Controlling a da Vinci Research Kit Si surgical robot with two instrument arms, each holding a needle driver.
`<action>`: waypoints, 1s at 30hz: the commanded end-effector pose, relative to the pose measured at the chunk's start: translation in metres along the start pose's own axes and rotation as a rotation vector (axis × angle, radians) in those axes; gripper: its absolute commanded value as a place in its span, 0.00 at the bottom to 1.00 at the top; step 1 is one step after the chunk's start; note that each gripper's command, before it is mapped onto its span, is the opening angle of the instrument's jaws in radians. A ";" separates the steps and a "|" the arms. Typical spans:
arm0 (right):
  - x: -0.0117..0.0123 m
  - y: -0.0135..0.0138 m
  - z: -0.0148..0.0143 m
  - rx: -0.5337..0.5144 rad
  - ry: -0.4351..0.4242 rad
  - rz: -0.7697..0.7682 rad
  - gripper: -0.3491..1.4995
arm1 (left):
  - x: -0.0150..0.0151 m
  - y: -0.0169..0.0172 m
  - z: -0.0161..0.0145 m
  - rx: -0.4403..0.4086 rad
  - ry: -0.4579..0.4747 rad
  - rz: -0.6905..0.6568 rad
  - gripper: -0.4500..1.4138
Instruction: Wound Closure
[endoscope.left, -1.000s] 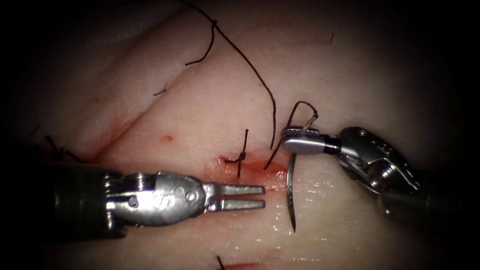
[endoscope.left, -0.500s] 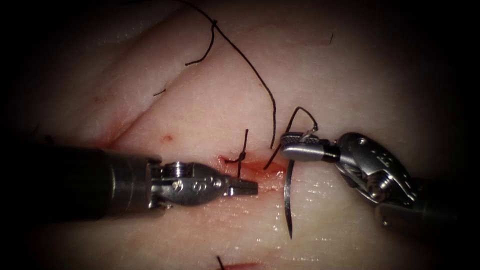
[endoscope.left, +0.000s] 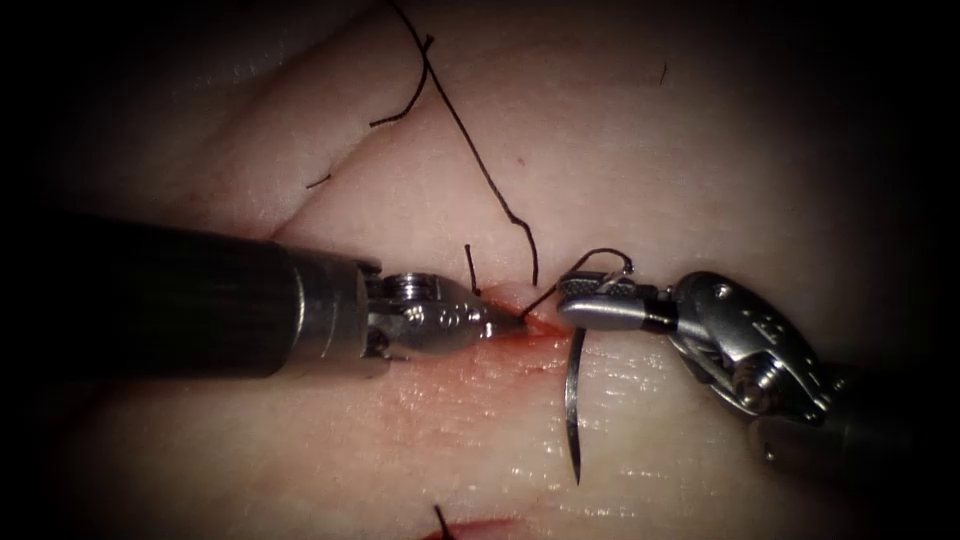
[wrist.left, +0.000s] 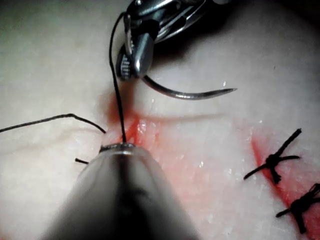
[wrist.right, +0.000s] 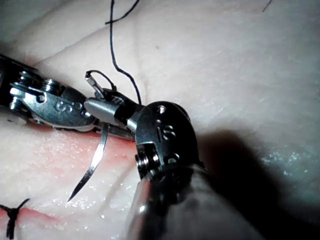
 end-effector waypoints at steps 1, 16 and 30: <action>-0.0004 0.0004 0.0007 -0.002 0.001 -0.016 0.00 | 0.0001 0.0000 0.0011 0.007 -0.007 -0.001 0.00; -0.0016 0.0030 0.0014 -0.035 0.019 -0.346 0.00 | 0.0001 0.0014 -0.0004 -0.091 -0.148 0.007 0.26; -0.0025 0.0041 0.0024 -0.073 0.040 -0.646 0.00 | 0.0004 0.0019 -0.0008 -0.113 -0.141 0.003 0.33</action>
